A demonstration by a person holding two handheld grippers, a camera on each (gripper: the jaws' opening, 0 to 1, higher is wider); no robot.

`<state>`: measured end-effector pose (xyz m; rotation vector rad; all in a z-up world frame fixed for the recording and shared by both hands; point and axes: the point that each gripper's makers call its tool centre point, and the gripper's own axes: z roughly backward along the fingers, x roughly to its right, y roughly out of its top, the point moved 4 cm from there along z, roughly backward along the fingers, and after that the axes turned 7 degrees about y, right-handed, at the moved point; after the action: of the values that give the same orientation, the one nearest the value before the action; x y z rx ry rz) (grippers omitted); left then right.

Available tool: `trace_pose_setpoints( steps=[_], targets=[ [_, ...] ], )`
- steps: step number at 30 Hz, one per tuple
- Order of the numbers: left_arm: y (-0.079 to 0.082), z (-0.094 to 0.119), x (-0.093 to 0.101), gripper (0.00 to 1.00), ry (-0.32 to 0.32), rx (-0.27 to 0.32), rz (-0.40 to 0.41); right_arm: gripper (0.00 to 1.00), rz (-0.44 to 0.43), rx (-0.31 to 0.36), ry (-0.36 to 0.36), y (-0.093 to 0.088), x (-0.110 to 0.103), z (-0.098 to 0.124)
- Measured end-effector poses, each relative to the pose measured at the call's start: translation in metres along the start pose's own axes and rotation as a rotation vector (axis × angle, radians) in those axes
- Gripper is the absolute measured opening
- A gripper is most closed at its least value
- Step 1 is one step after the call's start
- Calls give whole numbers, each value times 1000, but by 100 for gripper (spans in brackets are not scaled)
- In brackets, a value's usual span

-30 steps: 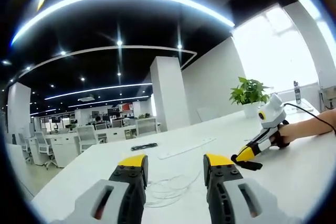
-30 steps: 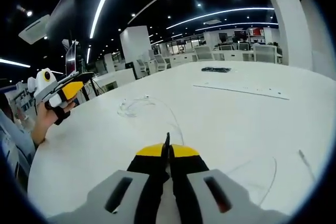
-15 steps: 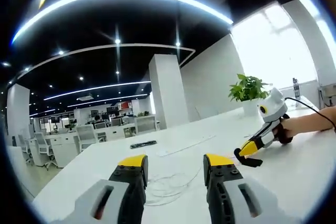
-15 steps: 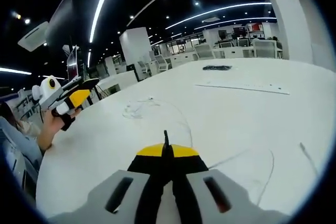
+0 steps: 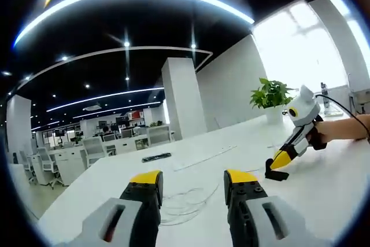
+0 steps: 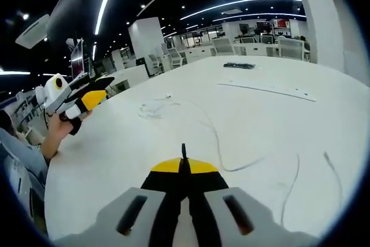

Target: Peel open the Velcro strap on the desktop, arrange the wired earphones neatly onto it, and close the Velcro strap to secure them.

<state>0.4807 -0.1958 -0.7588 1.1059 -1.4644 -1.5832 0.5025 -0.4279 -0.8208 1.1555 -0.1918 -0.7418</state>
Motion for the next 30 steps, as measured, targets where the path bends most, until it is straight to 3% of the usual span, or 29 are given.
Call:
trace_pose_setpoints(
  steps=[14, 18, 30],
  targets=[
    [-4, -6, 7, 46, -21, -11, -13, 3, 18, -43, -11, -5, -8, 1],
    [-6, -7, 9, 46, -26, -19, -18, 3, 2, -32, 24, -3, -14, 4],
    [-9, -11, 6, 46, -23, -38, -29, 3, 57, -73, 20, -2, -19, 9]
  ],
)
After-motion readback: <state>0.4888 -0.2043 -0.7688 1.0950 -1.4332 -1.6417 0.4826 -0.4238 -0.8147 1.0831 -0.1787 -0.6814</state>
